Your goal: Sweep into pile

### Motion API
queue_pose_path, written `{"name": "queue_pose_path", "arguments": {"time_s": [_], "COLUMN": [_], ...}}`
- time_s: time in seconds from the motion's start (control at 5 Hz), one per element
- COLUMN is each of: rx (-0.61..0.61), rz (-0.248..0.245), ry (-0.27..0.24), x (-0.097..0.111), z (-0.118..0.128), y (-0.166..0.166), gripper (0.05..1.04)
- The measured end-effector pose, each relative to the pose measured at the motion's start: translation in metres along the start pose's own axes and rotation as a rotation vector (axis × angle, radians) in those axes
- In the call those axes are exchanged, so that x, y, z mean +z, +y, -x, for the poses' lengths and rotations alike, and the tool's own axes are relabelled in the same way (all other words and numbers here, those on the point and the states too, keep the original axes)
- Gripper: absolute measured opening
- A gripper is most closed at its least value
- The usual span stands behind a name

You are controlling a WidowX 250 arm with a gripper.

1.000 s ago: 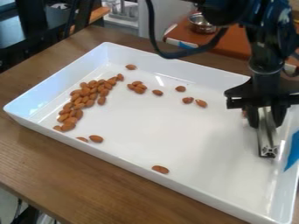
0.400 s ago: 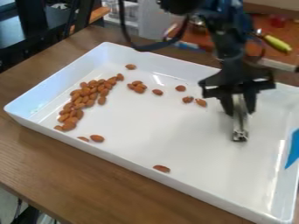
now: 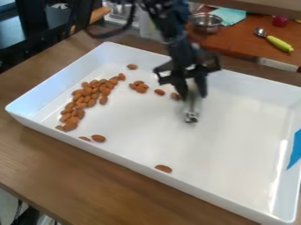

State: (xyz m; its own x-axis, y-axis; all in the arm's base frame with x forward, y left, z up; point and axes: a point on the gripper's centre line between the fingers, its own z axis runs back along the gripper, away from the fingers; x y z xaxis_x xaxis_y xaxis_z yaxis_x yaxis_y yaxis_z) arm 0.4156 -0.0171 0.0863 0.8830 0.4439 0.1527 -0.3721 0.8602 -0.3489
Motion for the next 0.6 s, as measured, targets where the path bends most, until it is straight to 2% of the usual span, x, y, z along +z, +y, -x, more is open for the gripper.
{"name": "queue_pose_path", "arguments": {"time_s": [0.2,0.4,0.6], "rx": [0.042,0.035,-0.031], "rz": [-0.018,-0.043,-0.076], "ry": [0.001,-0.036,-0.112], "x": [0.013,0.022,0.031], "z": [-0.015,-0.026,-0.025], "y": [0.044,0.077,0.099], "gripper": [0.376,0.376,0.376]}}
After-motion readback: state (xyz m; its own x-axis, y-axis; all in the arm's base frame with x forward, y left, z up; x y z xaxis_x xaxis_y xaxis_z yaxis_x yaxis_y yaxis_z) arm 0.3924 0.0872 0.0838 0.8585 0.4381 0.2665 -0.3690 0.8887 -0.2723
